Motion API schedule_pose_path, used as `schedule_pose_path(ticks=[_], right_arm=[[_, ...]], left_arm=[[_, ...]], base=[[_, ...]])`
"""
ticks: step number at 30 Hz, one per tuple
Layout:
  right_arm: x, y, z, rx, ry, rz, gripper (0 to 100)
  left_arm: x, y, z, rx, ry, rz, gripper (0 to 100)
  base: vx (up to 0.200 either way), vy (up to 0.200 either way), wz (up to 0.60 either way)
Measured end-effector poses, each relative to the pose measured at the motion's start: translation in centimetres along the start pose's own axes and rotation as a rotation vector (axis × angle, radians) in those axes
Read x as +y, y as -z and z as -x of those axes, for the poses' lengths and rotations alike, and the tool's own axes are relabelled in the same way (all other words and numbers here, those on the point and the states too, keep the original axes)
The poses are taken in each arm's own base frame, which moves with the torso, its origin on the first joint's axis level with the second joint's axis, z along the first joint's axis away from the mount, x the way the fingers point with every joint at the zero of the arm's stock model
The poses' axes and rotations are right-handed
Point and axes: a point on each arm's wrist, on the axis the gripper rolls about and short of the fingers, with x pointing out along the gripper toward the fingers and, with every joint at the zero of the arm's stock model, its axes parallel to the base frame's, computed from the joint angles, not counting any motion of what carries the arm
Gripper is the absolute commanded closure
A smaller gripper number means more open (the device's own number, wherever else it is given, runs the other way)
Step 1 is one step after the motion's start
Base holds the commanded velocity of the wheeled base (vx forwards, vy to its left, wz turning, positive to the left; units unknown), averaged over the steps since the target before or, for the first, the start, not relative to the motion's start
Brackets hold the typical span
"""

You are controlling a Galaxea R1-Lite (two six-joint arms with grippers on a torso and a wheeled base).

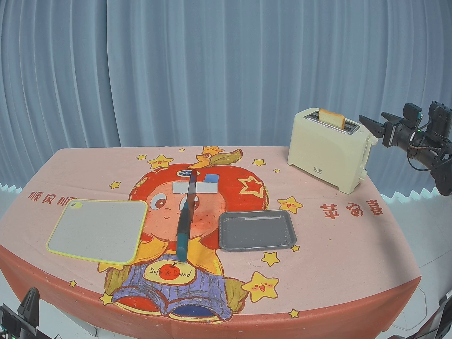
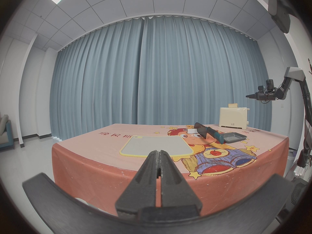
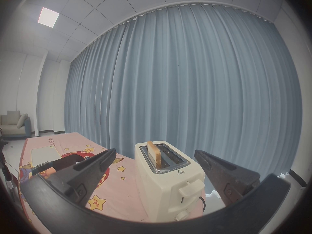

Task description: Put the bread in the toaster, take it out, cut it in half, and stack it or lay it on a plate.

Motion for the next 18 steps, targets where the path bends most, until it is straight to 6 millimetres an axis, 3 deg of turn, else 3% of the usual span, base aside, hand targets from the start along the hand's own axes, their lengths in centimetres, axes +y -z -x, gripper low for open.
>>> schedule_pose_path(ticks=[18], right_arm=[[-0.5, -1.0, -3.9, 0.037, -0.015, 0.02, 0]], left_arm=[[0.0, 0.0, 0.0, 0.0, 0.0, 0.0, 100]], base=[[0.0, 0.0, 0.0]])
